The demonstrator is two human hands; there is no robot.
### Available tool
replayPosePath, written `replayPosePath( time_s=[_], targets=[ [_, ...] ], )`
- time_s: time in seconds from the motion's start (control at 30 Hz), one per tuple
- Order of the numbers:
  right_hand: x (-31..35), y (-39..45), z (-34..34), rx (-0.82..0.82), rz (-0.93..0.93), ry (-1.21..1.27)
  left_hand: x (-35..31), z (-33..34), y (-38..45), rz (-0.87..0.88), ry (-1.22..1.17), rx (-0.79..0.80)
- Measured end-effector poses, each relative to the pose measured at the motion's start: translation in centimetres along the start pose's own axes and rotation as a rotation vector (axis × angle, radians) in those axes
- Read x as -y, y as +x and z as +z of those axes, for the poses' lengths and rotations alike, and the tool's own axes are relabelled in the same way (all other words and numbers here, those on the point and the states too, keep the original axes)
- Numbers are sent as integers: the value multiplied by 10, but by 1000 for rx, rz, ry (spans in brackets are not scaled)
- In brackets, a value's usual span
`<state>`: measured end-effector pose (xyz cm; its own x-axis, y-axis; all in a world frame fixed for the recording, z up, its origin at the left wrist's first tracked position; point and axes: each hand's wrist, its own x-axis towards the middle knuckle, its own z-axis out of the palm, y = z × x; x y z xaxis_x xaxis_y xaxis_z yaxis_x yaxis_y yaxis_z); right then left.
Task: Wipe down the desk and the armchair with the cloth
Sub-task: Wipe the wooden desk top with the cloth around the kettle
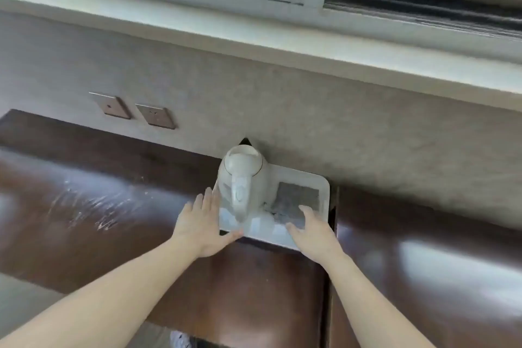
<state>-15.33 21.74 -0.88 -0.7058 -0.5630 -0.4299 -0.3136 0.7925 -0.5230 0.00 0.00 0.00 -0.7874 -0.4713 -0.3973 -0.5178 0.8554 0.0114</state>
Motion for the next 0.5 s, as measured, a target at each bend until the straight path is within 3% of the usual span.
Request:
replayPosePath(
  time_s=[0.17,0.5],
  targets=[
    [-12,52,25,68,23,-25,0,40,34,-68,-51,38],
    [-26,115,69,-81,125,-164,3,94,68,-48,-133,12]
  ],
)
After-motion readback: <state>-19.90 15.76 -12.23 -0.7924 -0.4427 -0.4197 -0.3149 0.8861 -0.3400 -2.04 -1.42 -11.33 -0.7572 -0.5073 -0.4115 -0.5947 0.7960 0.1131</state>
